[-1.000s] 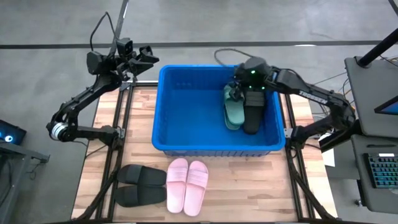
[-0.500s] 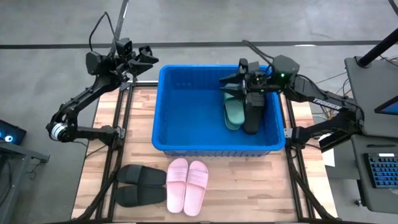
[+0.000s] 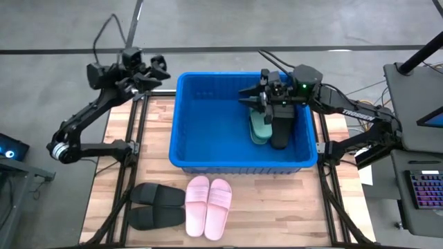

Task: Pick and place slides into bin
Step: Put the pink slide into the blue bin

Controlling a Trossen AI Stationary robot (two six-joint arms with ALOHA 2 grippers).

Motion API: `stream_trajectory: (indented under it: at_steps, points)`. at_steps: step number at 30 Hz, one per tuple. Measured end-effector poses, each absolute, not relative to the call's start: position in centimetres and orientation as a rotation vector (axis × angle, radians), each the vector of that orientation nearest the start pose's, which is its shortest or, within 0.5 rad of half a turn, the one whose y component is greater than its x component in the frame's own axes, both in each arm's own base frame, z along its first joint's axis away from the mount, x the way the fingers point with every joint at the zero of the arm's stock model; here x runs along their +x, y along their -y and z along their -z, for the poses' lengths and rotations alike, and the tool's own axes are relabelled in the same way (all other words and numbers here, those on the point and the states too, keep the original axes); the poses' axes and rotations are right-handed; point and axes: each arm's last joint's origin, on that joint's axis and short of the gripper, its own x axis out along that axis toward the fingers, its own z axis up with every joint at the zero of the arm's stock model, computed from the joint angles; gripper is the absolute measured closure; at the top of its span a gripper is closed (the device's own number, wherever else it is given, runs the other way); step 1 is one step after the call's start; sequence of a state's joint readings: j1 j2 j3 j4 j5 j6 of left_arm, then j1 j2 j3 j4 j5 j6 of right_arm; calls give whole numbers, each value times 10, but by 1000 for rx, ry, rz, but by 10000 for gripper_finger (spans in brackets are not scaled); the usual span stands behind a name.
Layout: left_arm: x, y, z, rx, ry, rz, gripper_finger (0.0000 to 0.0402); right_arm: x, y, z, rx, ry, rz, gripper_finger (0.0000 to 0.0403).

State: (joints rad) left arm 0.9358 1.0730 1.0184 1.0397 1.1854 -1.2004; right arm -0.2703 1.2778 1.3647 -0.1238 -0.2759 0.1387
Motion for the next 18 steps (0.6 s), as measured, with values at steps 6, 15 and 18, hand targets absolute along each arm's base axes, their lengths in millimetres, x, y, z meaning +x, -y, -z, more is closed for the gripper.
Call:
stream_trajectory:
  at_steps: [6,15,18]
  points:
    - [108,-98,-478,-102,468,413,228,266,67,-437,144,-18,58,262]
    - [74,-62,-504,-13,685,159,228,260,66,-442,89,-1,64,271]
    - [68,-60,-505,-12,660,-60,228,257,65,-444,56,6,64,269]
